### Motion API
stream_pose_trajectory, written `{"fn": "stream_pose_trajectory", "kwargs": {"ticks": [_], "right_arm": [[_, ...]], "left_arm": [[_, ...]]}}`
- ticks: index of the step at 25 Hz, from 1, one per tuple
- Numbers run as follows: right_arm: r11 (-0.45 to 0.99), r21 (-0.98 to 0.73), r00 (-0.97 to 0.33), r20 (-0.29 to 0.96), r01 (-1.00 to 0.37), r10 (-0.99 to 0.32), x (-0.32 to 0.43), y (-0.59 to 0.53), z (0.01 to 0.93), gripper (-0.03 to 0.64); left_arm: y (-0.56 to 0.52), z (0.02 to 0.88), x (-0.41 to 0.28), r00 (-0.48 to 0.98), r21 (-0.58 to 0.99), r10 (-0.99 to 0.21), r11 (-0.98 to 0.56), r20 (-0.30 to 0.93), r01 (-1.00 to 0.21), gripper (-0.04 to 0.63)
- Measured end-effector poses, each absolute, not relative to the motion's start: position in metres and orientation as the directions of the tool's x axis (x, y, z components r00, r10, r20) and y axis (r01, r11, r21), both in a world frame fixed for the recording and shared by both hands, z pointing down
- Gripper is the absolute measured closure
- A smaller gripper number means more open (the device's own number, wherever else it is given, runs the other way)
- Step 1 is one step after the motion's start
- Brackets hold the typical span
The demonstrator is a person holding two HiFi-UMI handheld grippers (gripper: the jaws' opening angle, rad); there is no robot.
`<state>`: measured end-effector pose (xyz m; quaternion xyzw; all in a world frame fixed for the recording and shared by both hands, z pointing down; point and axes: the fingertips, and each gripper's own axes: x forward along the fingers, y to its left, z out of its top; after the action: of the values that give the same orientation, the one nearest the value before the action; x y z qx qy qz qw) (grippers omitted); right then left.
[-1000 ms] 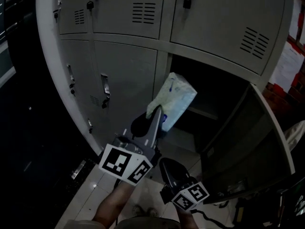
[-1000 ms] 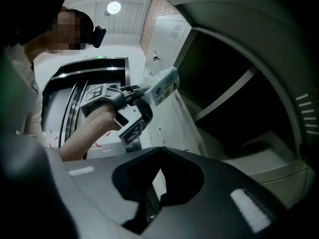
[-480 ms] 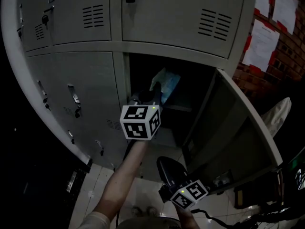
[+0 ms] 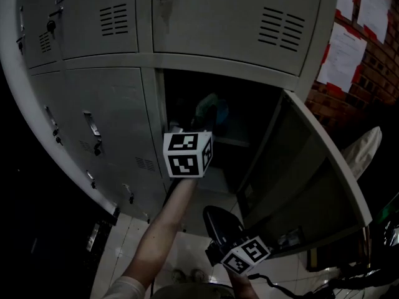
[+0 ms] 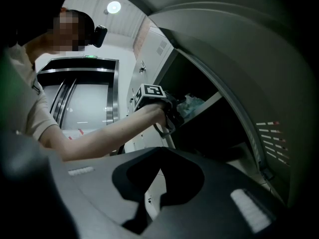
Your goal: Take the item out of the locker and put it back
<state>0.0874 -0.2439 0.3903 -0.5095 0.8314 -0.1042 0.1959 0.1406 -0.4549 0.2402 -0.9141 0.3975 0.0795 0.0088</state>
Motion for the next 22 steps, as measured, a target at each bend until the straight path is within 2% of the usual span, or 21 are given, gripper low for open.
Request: {"fn": "stream_pose_trajectory", "kwargs": {"ticks": [3, 8, 12, 15, 18, 22], "right_arm": [[0.462, -0.377, -0.406, -0.221, -0.803, -0.887, 0.088, -0.246, 0.392, 0.621], [0.480, -0.375, -0.425, -0.225, -0.793, -0.877, 0.081, -0.248, 0.391, 0.620], [0.516, -0.366, -0.465, -0.224, -0.774, -0.857, 0.068, -0.248, 0.389, 0.620], [0.562, -0.345, -0.511, -0.235, -0.752, -0.827, 0.052, -0.250, 0.381, 0.620], [0.617, -0.321, -0.563, -0.253, -0.718, -0.787, 0.030, -0.250, 0.372, 0.621], [0.684, -0.277, -0.631, -0.264, -0.675, -0.729, -0.002, -0.250, 0.366, 0.620]], "left_arm": [[-0.452, 0.236, 0.138, 0.666, 0.045, -0.724, -0.683, -0.180, -0.729, 0.330], [-0.435, 0.234, 0.125, 0.665, 0.014, -0.714, -0.684, -0.218, -0.730, 0.330], [-0.382, 0.229, 0.087, 0.655, -0.022, -0.696, -0.680, -0.292, -0.733, 0.334], [-0.342, 0.227, 0.036, 0.618, 0.020, -0.693, -0.671, -0.371, -0.741, 0.401], [-0.310, 0.241, -0.027, 0.563, 0.034, -0.714, -0.631, -0.416, -0.775, 0.582], [-0.279, 0.306, -0.106, 0.471, 0.013, -0.803, -0.510, -0.364, -0.860, 0.589]]}}
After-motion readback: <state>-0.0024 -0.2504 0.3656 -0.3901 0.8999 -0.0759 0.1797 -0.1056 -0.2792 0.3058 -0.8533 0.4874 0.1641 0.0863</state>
